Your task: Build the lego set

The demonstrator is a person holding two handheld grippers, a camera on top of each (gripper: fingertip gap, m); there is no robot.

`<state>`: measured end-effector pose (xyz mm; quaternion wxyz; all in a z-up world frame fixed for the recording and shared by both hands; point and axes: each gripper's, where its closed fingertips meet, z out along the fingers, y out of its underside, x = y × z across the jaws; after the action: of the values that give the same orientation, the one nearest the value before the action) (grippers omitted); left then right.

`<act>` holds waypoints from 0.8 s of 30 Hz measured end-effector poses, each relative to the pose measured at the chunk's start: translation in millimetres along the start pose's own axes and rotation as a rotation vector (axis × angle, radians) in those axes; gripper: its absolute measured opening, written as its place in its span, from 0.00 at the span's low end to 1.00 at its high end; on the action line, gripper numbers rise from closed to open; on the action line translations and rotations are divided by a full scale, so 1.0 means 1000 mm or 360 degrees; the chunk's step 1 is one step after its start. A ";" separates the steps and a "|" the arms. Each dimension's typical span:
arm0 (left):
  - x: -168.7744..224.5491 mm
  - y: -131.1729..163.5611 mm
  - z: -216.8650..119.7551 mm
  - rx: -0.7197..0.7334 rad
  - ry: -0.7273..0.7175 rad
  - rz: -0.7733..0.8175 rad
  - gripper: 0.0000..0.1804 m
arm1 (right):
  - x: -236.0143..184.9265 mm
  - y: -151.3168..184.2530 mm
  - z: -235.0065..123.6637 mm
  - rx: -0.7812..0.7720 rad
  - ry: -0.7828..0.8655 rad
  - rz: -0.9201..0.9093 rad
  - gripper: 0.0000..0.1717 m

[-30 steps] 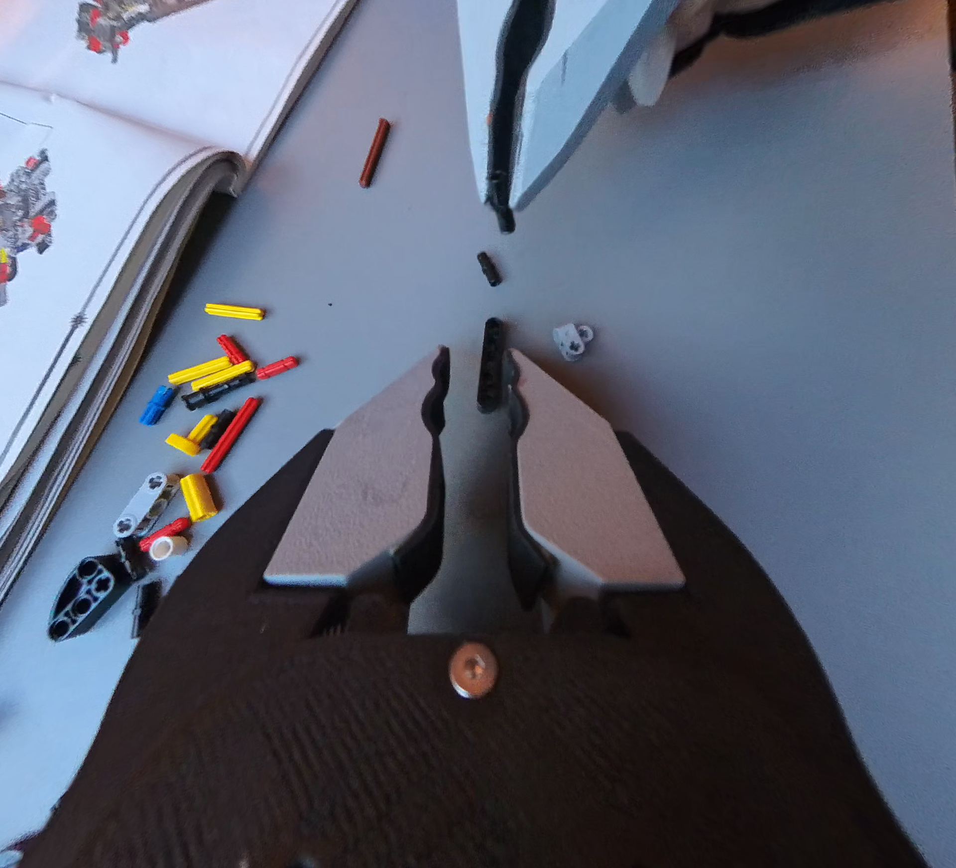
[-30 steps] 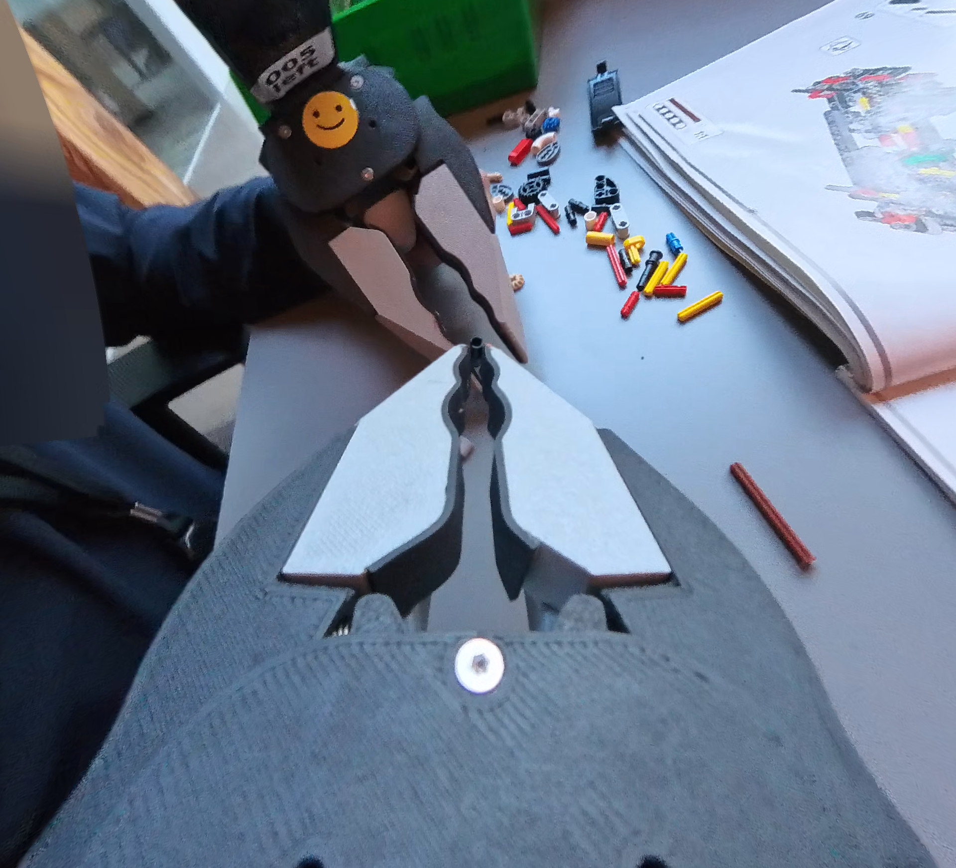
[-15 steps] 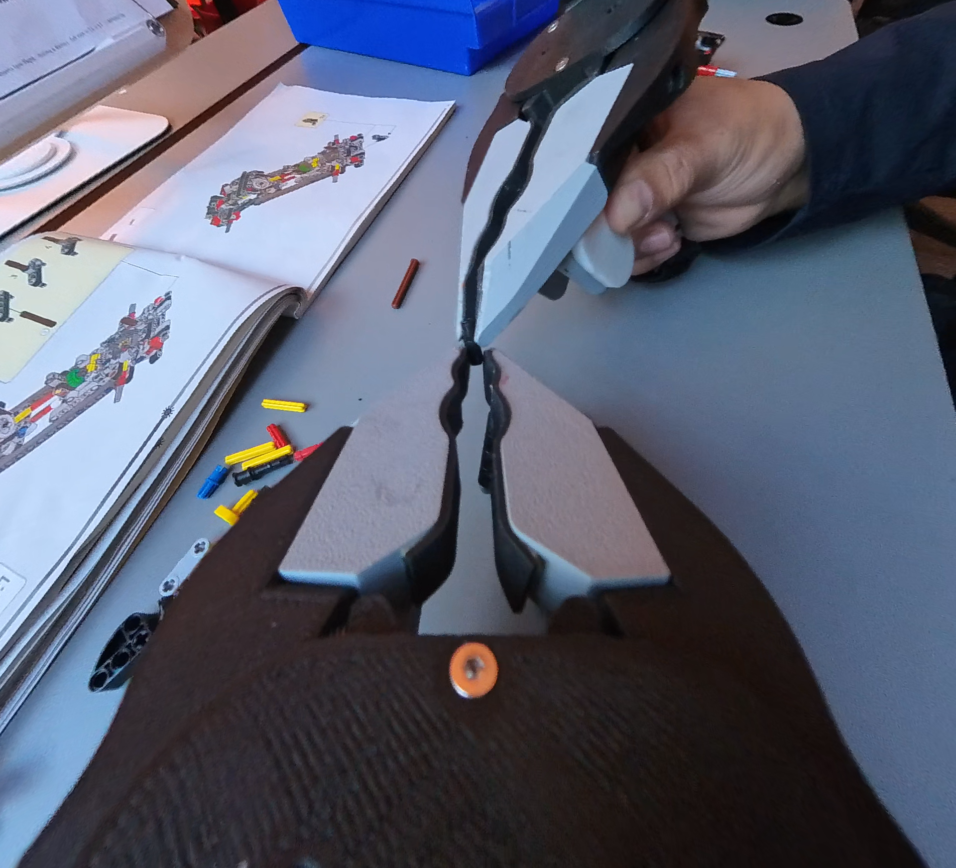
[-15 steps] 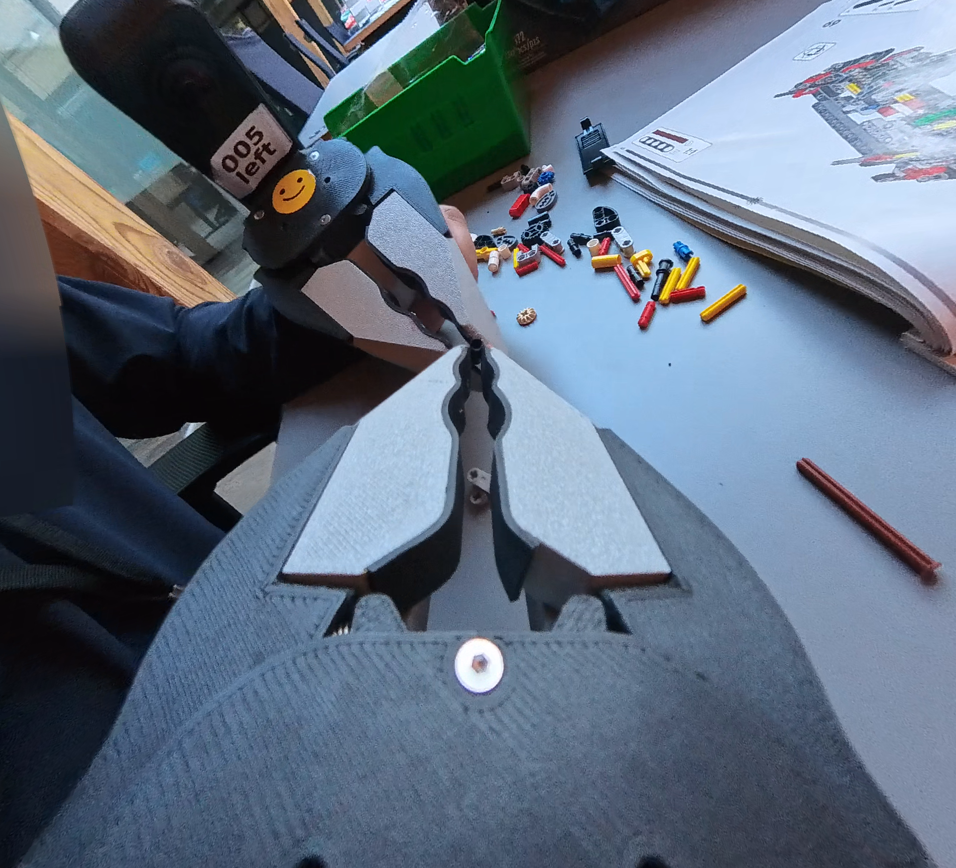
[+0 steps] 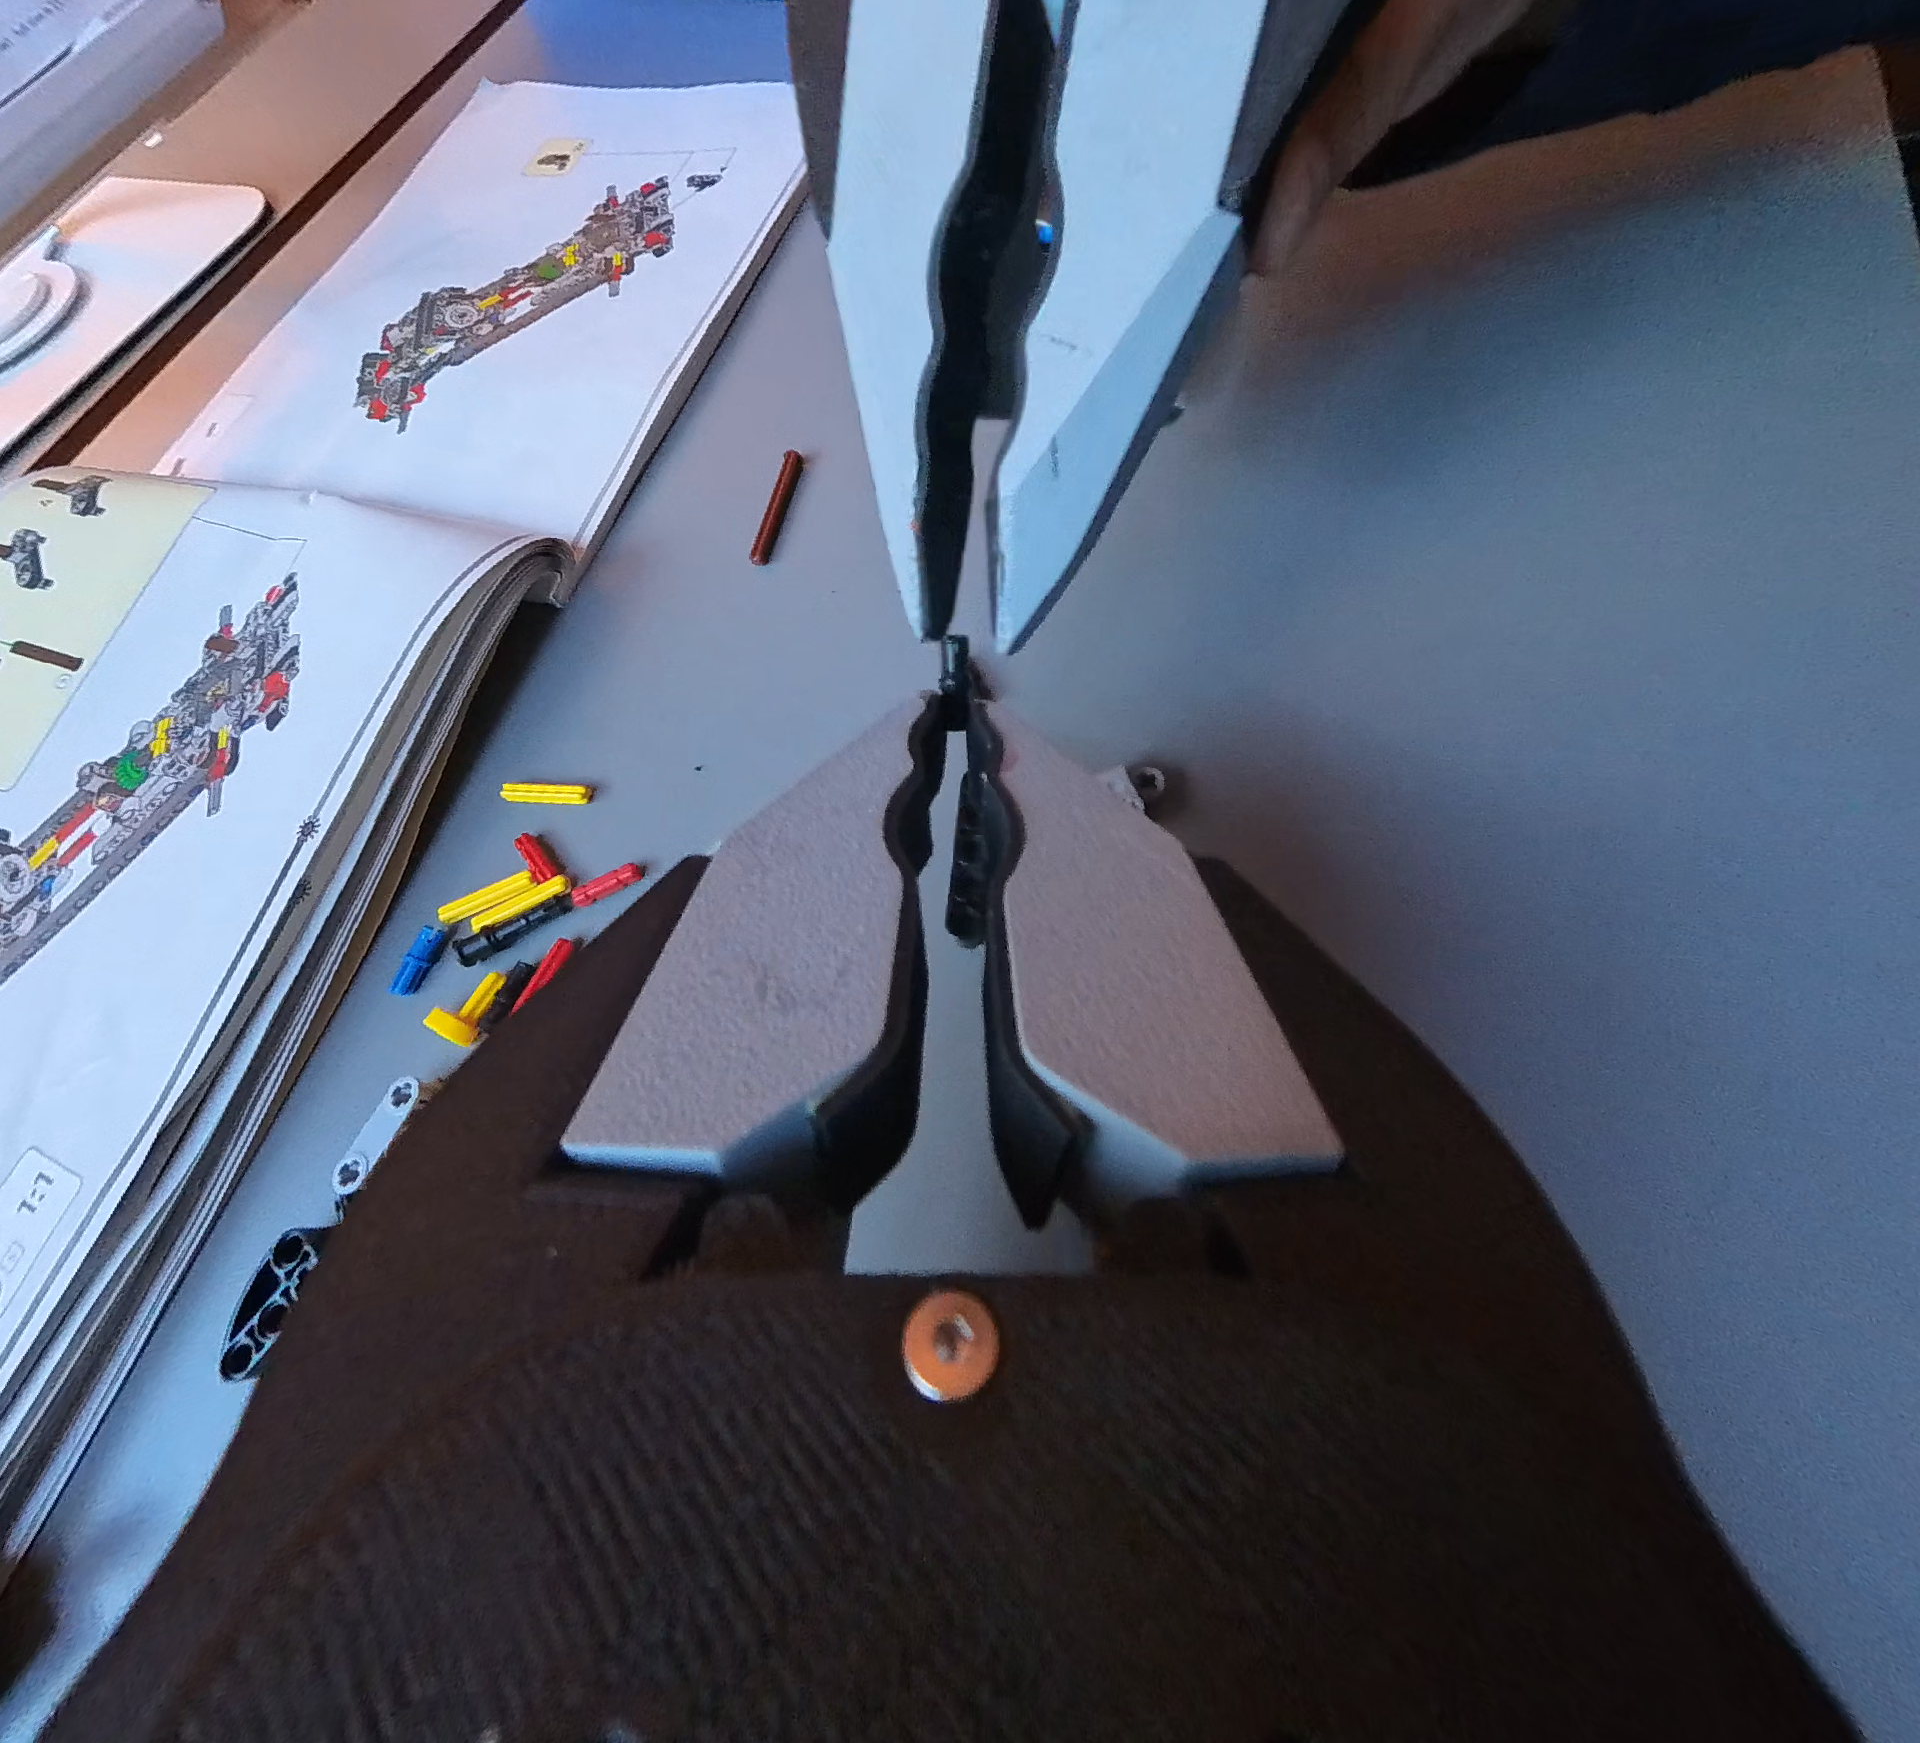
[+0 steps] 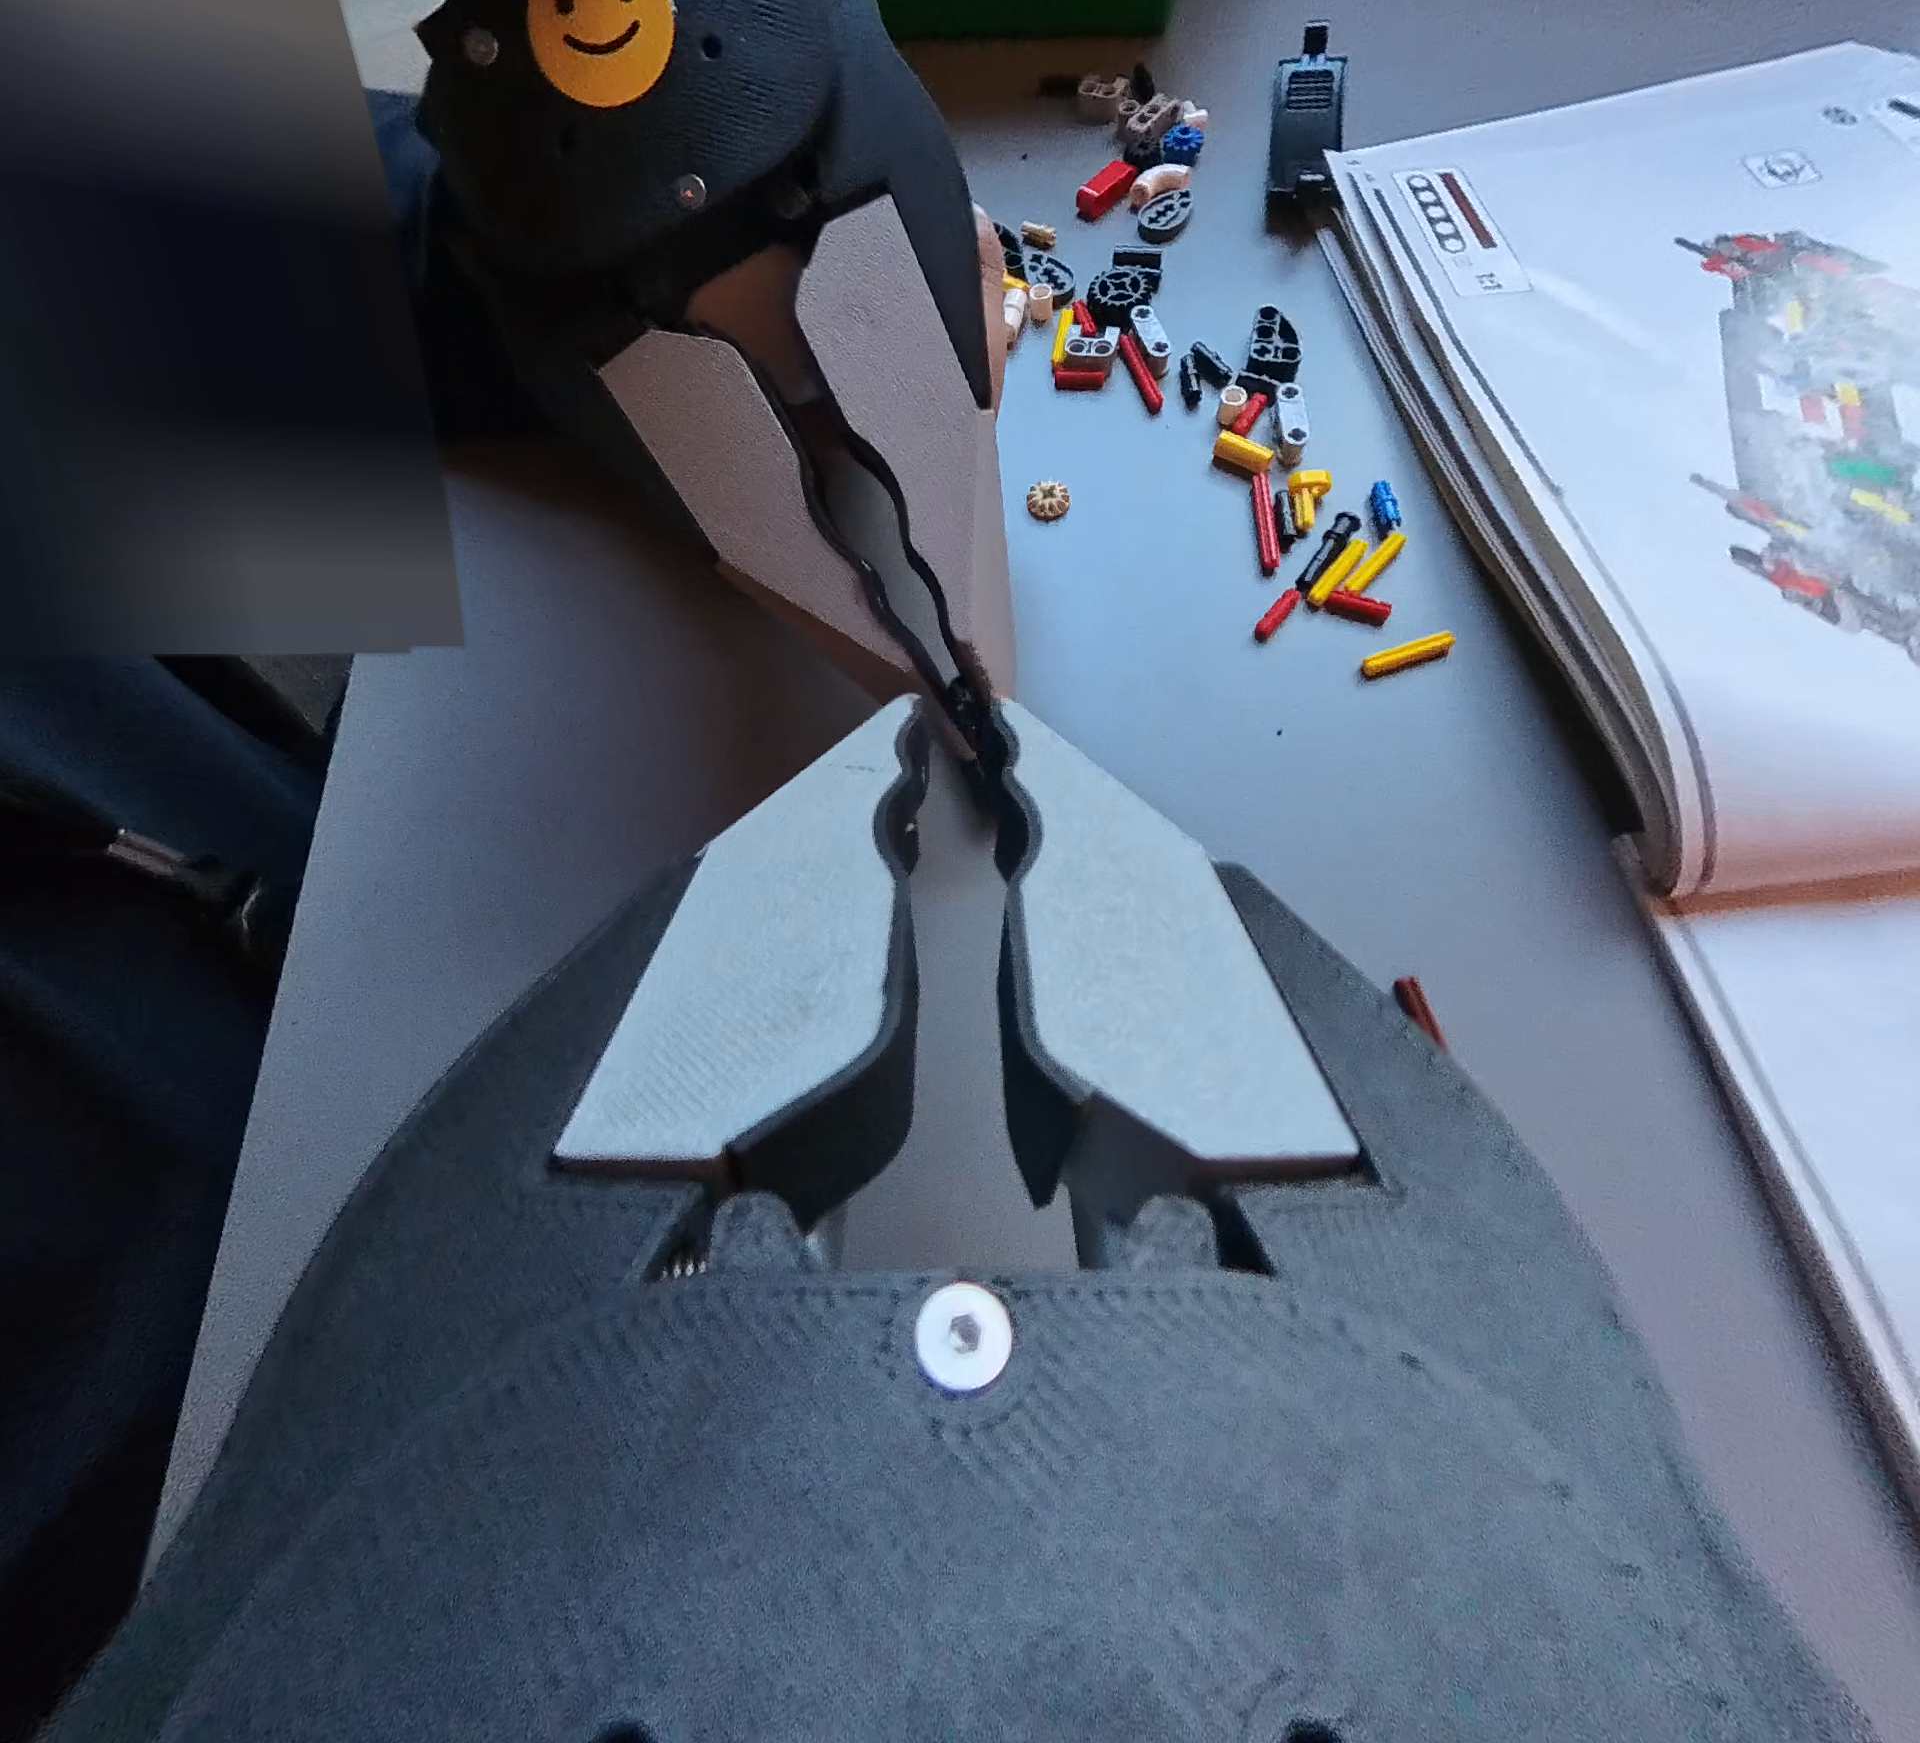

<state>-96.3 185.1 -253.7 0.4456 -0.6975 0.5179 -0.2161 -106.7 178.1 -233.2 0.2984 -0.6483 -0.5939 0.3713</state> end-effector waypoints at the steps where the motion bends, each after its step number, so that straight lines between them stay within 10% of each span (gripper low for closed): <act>1: 0.001 0.000 0.000 0.0000 0.0005 0.0004 0.01 | 0.000 -0.001 0.001 -0.0015 -0.0001 -0.0026 0.04; 24: -0.001 0.039 -0.002 -0.0320 0.0174 -0.0254 0.11 | 0.007 0.035 0.021 -0.0759 0.0017 -0.0413 0.01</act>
<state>-119.0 182.4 -285.6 0.3258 -0.7649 0.5033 -0.2356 -104.8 179.5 -274.2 0.1855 -0.6206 -0.7412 0.1762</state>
